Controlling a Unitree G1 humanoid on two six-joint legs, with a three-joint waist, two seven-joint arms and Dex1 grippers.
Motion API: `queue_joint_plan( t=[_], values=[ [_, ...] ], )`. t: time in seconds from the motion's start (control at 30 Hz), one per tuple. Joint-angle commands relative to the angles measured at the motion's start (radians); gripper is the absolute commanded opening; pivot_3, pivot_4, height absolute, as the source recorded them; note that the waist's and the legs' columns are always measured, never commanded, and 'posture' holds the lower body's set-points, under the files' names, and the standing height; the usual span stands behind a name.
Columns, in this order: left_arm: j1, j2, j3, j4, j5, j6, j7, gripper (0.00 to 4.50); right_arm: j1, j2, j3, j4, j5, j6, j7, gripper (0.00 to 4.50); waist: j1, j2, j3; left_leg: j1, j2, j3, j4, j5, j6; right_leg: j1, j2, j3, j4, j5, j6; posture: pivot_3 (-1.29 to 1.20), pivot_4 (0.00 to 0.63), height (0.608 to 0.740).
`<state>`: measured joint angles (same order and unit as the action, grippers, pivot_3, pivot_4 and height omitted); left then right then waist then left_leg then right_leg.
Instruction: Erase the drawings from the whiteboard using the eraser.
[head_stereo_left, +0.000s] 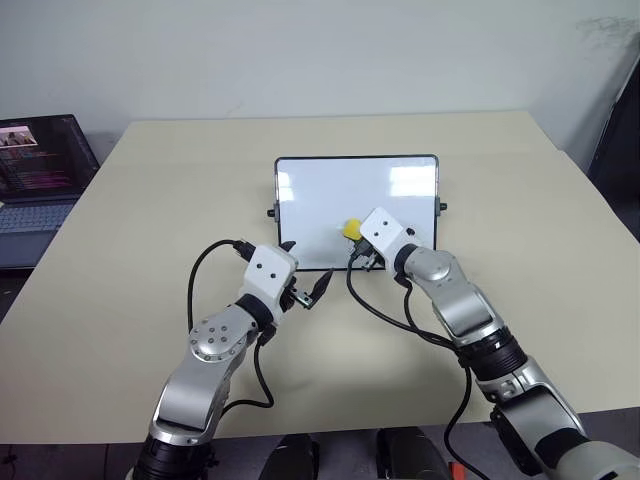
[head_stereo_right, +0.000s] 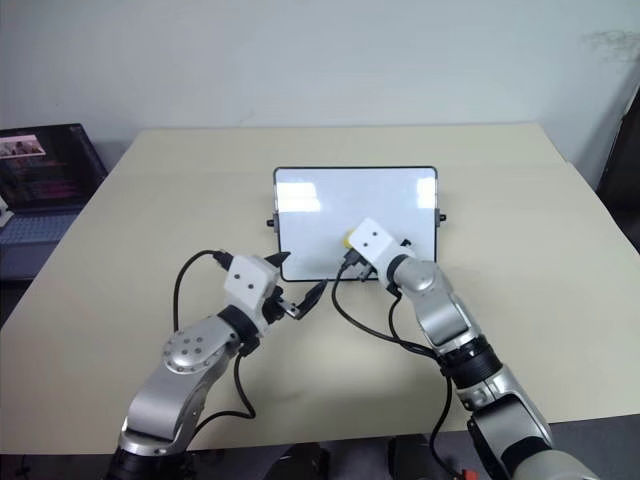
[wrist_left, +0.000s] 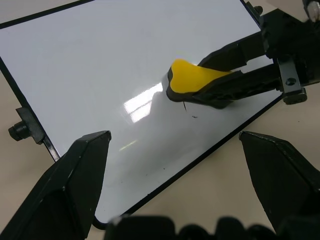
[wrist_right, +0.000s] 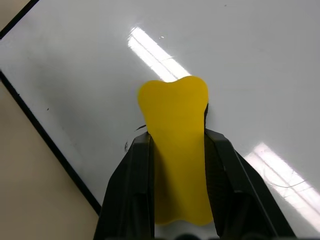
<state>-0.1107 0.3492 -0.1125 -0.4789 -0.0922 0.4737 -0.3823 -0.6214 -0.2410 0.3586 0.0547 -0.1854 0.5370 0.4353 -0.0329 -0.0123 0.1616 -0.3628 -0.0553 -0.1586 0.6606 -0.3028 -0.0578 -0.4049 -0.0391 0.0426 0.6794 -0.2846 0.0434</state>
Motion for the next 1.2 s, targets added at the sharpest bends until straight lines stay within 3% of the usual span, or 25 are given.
queue_joint_plan(
  t=[0.03, 0.5, 1.2],
  values=[
    [-0.010, -0.003, 0.006, -0.036, 0.003, -0.008, 0.009, 4.50, 0.029, -0.015, 0.017, -0.005, -0.013, 0.033, 0.026, 1.05, 0.000, 0.000, 0.000, 0.000, 0.000, 0.000, 0.000, 0.000, 0.000, 0.000, 0.000, 0.000, 0.000, 0.000, 0.000, 0.00, 0.150, 0.740],
    [-0.018, -0.007, 0.004, -0.043, -0.003, 0.012, 0.006, 4.50, 0.102, -0.064, 0.025, -0.094, -0.018, 0.083, 0.071, 1.05, 0.003, 0.000, 0.000, 0.000, 0.000, 0.000, 0.000, 0.000, 0.000, 0.000, 0.000, 0.000, 0.000, 0.000, 0.000, 0.00, 0.150, 0.740],
    [-0.026, -0.007, 0.000, -0.040, -0.009, 0.015, -0.002, 4.50, 0.081, -0.048, -0.128, -0.302, 0.066, 0.267, 0.025, 1.05, 0.003, 0.000, 0.000, -0.001, 0.000, -0.001, -0.001, 0.000, 0.000, -0.001, 0.000, 0.000, -0.002, 0.000, 0.000, 0.00, 0.150, 0.740]
  ],
)
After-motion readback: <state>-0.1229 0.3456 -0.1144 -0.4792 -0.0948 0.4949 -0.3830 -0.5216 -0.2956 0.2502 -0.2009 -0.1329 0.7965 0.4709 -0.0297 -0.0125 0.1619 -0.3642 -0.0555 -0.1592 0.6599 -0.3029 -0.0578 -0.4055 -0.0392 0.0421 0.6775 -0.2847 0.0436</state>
